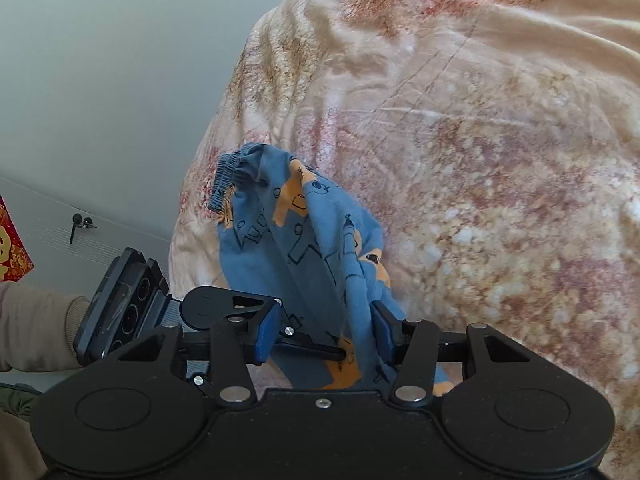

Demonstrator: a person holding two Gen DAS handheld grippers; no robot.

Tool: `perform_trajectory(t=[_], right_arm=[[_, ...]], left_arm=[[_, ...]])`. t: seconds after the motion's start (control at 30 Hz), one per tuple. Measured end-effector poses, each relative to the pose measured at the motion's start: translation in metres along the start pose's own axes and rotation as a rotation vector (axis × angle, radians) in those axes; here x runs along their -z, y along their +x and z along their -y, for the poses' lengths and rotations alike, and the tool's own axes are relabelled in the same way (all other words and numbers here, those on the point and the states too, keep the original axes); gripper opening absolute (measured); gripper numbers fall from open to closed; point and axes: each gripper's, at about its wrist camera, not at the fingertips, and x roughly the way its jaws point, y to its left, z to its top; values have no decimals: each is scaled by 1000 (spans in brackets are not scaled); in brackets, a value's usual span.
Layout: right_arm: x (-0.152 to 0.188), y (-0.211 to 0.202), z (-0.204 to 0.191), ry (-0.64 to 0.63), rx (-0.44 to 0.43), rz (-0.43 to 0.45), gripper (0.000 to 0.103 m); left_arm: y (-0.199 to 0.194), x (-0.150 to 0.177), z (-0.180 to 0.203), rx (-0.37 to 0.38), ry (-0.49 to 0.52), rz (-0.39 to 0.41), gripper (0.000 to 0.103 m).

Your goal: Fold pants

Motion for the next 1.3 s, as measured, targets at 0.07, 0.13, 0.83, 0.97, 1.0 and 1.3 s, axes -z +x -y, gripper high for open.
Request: perform_trajectory(t=[0.07,0.13,0.83,0.97,1.0,1.3], right_arm=[[-1,2,-12,-22,-7,35,54],[0,-2,-23,-52,12,71,58],[34,-13,-51,-232,164,-26,65],[30,-2,-45,-205,161,-7,66],[27,3,-41,-185,149,-5,66],[-2,38,17,223,-122,121,73]], left_arm=[[0,0,0,0,-3,2,59],[0,0,0,2,-5,4,60],[1,0,2,10,2,4,66],[2,2,2,11,6,6,67],[2,2,2,11,7,7,67],[1,5,0,18,-8,22,69]])
